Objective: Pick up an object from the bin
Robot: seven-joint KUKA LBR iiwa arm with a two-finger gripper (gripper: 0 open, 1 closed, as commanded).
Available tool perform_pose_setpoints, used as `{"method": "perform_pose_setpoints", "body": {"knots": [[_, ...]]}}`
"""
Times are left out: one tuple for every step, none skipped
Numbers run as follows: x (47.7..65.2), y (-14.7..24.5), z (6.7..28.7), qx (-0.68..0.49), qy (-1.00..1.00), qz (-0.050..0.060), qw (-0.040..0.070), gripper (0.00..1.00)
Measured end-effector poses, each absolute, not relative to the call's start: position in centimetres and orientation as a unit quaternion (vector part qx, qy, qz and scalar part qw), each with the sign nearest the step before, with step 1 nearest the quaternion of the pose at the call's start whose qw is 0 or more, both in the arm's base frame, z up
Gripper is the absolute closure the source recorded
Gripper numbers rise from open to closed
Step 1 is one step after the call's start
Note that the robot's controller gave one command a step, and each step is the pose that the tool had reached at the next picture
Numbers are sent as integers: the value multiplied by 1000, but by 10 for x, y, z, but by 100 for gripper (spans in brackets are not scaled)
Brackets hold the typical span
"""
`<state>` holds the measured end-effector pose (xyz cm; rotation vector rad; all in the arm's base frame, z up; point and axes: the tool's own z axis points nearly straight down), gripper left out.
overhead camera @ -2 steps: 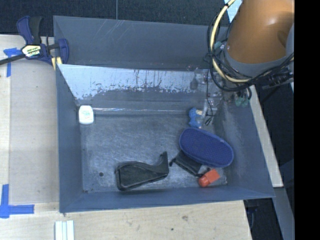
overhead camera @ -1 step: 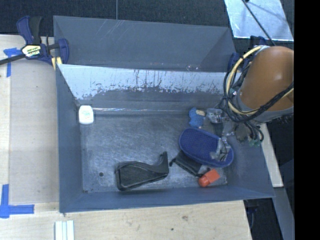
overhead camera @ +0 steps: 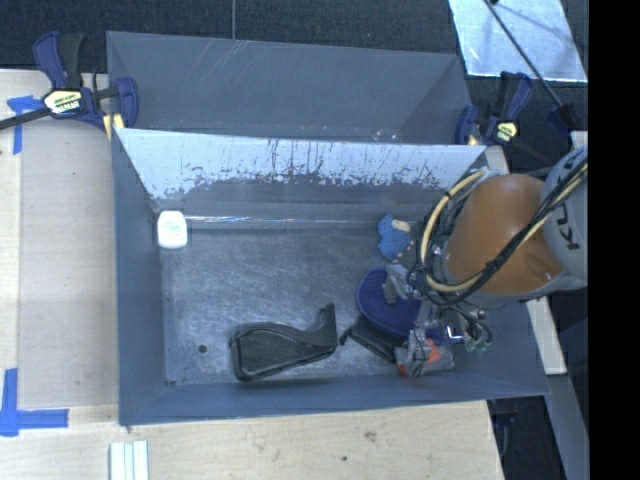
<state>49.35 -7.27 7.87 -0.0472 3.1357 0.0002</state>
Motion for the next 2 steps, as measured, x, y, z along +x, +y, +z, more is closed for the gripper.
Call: {"method": "perform_pose_setpoints", "body": {"knots": [[494, -73, 82, -17, 1000, 0, 0, 100], [513, -96, 284, -14, 1000, -2, 7, 100]]}}
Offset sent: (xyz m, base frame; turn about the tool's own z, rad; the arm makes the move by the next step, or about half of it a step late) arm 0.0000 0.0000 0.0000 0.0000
